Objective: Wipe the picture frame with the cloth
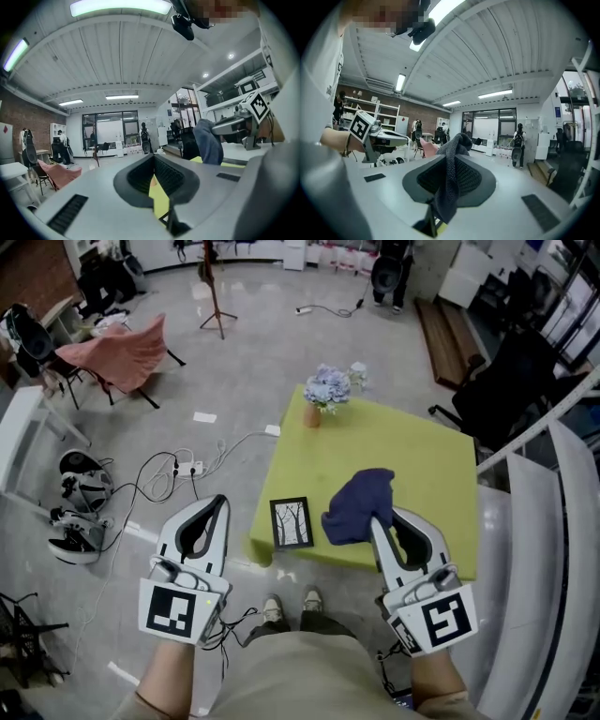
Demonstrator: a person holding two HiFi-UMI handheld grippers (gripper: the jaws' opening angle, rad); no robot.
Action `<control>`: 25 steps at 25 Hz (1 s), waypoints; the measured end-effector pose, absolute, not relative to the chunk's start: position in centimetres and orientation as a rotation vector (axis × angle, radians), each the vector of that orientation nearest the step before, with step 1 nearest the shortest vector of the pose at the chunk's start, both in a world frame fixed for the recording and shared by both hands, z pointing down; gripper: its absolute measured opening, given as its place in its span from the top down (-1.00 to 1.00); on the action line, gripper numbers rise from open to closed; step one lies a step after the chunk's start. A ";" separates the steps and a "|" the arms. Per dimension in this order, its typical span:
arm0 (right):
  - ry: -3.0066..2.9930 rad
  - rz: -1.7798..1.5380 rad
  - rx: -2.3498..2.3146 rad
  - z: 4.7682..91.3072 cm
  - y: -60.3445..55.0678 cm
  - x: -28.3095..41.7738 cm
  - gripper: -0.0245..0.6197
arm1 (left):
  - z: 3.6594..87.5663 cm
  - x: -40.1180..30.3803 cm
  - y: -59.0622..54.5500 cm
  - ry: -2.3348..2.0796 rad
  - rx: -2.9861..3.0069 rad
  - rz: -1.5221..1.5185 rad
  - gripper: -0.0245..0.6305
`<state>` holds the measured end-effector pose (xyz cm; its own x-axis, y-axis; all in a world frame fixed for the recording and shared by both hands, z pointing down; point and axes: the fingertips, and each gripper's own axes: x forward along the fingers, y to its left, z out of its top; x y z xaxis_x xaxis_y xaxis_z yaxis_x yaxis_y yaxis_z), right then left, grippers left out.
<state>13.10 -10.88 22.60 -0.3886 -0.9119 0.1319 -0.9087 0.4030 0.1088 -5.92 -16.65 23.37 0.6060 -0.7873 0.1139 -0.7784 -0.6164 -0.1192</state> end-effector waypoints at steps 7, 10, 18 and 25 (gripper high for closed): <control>-2.511 0.049 1.564 24.4 -10.8 11.9 0.74 | 26.1 -5.5 -15.5 1.354 -2.812 -0.304 0.90; -2.507 0.063 1.558 24.9 -11.4 11.9 0.74 | 26.6 -5.4 -15.6 1.355 -2.823 -0.320 0.90; -2.545 0.025 1.550 23.9 -12.5 11.8 0.74 | 25.4 -5.5 -16.6 1.382 -2.786 -0.295 0.90; -2.545 0.010 1.531 23.5 -13.1 11.7 0.74 | 24.9 -5.6 -16.7 1.377 -2.781 -0.300 0.90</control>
